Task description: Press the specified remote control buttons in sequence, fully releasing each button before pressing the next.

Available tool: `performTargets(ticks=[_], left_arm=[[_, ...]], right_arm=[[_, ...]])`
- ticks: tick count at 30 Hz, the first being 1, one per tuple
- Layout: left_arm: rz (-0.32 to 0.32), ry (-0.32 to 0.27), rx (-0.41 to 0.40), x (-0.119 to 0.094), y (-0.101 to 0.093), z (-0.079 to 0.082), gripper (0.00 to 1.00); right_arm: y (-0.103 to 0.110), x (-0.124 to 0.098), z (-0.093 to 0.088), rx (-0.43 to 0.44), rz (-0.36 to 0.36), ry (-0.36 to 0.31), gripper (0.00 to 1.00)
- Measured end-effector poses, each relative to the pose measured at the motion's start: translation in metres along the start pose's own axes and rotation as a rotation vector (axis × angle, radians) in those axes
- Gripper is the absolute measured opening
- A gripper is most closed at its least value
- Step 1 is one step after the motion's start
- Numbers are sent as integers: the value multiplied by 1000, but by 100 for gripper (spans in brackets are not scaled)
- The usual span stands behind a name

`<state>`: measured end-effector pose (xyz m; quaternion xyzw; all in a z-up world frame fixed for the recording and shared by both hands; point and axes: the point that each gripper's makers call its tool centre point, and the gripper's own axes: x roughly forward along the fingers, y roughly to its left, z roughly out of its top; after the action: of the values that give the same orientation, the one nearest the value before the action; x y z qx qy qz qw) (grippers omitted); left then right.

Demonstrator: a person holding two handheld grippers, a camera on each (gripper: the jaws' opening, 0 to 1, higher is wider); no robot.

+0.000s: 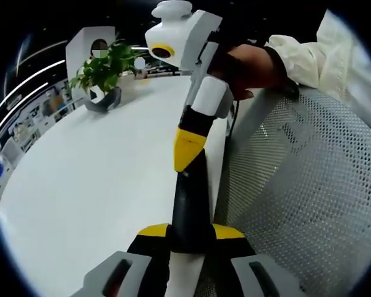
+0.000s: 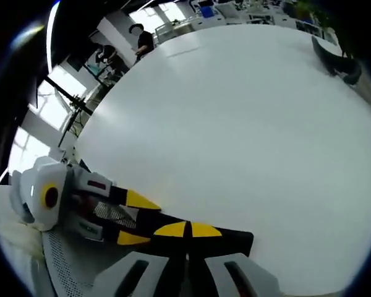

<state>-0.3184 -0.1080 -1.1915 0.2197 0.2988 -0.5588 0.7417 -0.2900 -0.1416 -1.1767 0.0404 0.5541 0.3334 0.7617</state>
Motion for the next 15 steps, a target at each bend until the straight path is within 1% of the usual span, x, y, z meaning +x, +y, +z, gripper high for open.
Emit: performTargets(ticks=[3,4,5,8,10,11,13,15], left_arm=[[-9,-2,9,0,-3,1,24],[-8,-1,15,1,-3,1,24],[-8,-1,12,0,-3,1,24],[-9,-4,8,0,-2,1,24],[-9,-4,9,0,-2,1,24],[-9,-5,10,0,-3,2,24],[-9,-6,10,1,-3,2,24],[-10,-8,9,0,-3,2,24]], right_arm=[[3,3,0,-18,11,3,0],[3,3,-2,-14,14,12,0],[3,4,-6,-6,13,39,0],[1,4,-6,-3,2,40,0],[3,3,-10,40,26,64,0],[4,4,-8,46,36,51,0],[3,3,-10,40,29,58,0],[3,3,-9,33,25,50,0]])
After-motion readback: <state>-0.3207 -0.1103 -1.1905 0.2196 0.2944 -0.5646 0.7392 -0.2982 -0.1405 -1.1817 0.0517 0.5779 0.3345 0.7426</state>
